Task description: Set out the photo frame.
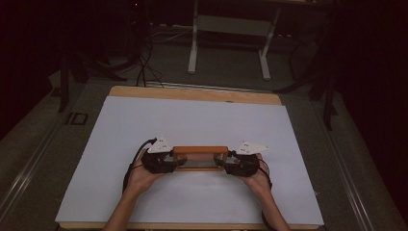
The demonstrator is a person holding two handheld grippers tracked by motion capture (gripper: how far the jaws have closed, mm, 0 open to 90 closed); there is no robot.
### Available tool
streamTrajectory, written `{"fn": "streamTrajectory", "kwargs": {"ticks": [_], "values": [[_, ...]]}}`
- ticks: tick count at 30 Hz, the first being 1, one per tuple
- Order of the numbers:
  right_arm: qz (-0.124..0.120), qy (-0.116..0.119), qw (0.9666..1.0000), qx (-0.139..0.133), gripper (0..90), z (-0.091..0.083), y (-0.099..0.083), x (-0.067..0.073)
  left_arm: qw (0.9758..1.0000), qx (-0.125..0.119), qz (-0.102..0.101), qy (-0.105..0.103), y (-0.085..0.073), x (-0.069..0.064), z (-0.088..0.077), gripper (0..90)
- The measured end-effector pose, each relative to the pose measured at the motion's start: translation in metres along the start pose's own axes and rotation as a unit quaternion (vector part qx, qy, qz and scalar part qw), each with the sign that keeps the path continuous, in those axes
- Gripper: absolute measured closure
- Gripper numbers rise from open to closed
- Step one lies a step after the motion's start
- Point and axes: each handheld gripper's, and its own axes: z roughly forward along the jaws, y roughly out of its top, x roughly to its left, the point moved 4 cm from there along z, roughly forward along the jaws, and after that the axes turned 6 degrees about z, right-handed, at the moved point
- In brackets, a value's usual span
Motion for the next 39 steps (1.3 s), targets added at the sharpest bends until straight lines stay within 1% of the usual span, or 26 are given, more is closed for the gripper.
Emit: {"fn": "streamTrajectory", "kwargs": {"ticks": [2, 6, 11, 14, 25, 29, 31, 34, 38, 39], "values": [[0.002, 0.000, 1.0000, 0.000, 52.4, 0.000, 0.000, 0.000, 1.0000, -0.001, -0.004, 0.001, 0.000, 0.001, 0.001, 55.8], [0.005, 0.000, 1.0000, 0.000, 52.6, 0.001, 0.001, -0.002, 0.9998, -0.005, -0.017, 0.006, 0.001, 0.002, 0.002, 54.2], [0.016, -0.001, 0.9999, -0.004, 52.4, 0.003, 0.002, -0.005, 0.9993, -0.014, -0.033, 0.010, 0.001, 0.004, 0.005, 52.3], [0.021, -0.002, 0.9998, -0.005, 52.1, 0.004, 0.002, -0.006, 0.9990, -0.018, -0.039, 0.014, 0.001, 0.006, 0.007, 51.1], [0.023, -0.011, 0.9996, -0.009, 51.7, 0.007, 0.002, -0.009, 0.9984, -0.019, -0.042, 0.033, 0.002, 0.007, 0.010, 48.2], [0.031, -0.019, 0.9993, -0.010, 51.1, 0.008, 0.003, -0.010, 0.9974, -0.023, -0.055, 0.041, 0.002, 0.009, 0.012, 47.0], [0.036, -0.023, 0.9990, -0.010, 50.7, 0.010, 0.003, -0.012, 0.9965, -0.027, -0.061, 0.050, 0.001, 0.011, 0.013, 46.0], [0.040, -0.033, 0.9986, -0.011, 50.9, 0.012, 0.002, -0.013, 0.9953, -0.033, -0.073, 0.055, 0.001, 0.012, 0.015, 44.7], [0.040, -0.035, 0.9985, -0.011, 51.9, 0.011, 0.001, -0.014, 0.9949, -0.034, -0.076, 0.058, 0.001, 0.013, 0.016, 43.3], [0.040, -0.035, 0.9985, -0.011, 52.0, 0.011, 0.001, -0.014, 0.9947, -0.032, -0.074, 0.064, 0.001, 0.012, 0.016, 42.8]]}}
